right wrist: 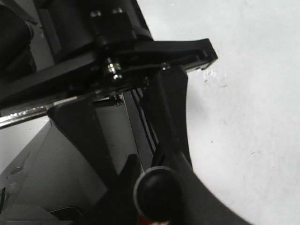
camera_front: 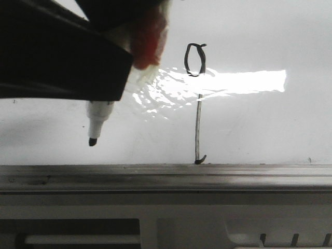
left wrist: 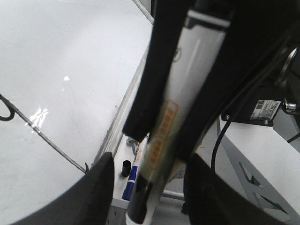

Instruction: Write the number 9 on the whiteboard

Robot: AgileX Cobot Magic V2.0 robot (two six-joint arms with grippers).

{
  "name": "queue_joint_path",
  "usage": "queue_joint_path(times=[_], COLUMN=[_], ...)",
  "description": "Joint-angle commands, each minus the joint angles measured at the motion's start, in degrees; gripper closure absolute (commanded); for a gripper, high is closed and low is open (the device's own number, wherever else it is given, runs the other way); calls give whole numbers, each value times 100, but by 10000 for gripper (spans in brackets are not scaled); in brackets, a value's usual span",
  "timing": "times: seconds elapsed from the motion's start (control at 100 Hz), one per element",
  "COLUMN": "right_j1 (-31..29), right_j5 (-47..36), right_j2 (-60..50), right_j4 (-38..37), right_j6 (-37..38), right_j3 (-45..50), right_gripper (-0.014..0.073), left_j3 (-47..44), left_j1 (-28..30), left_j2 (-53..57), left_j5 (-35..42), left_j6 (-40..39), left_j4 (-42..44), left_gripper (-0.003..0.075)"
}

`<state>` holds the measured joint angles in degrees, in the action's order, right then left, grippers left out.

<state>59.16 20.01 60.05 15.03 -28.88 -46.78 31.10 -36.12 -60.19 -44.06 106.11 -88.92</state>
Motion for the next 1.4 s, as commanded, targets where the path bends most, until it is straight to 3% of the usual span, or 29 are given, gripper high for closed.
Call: queue_joint_path(times=[0.0, 0.25, 0.34, 0.48, 0.75, 0.8, 0.87, 0.99, 1.09, 1.24, 1.39], right_j1=[10, 10, 10, 10, 10, 10, 10, 10, -1, -12, -12], right_j5=[-462, -465, -425, -307, -295, -295, -295, -435, -696, -1042, -1192], right_j2=[-61, -61, -61, -61, -61, -61, -61, -97, -250, -542, -781], right_j4=[191, 245, 245, 245, 245, 245, 245, 159, 93, 93, 93], right_j6=[-58, -58, -58, -58, -58, -58, -58, -58, -58, -58, -58], right_j3=[-222, -306, -306, -306, -306, -306, -306, -306, -319, -318, -318], right_gripper=[667, 667, 667, 667, 663, 631, 518, 170, -15, -13, 90], left_j3=[172, 172, 172, 172, 172, 159, 101, -110, -328, -587, -597], left_j1=[-60, -60, -60, -60, -60, -60, -60, -60, -60, -60, -60], left_j2=[62, 62, 62, 62, 62, 62, 62, 62, 62, 62, 62], left_j5=[-161, -200, -148, -94, -94, -94, -94, -94, -94, -145, -158], left_j6=[0, 0, 0, 0, 0, 0, 0, 0, 0, 95, 95], left_j4=[-339, -339, -339, -339, -339, -350, -350, -377, -499, -846, -927], left_gripper=[416, 447, 533, 738, 739, 739, 739, 739, 739, 739, 739])
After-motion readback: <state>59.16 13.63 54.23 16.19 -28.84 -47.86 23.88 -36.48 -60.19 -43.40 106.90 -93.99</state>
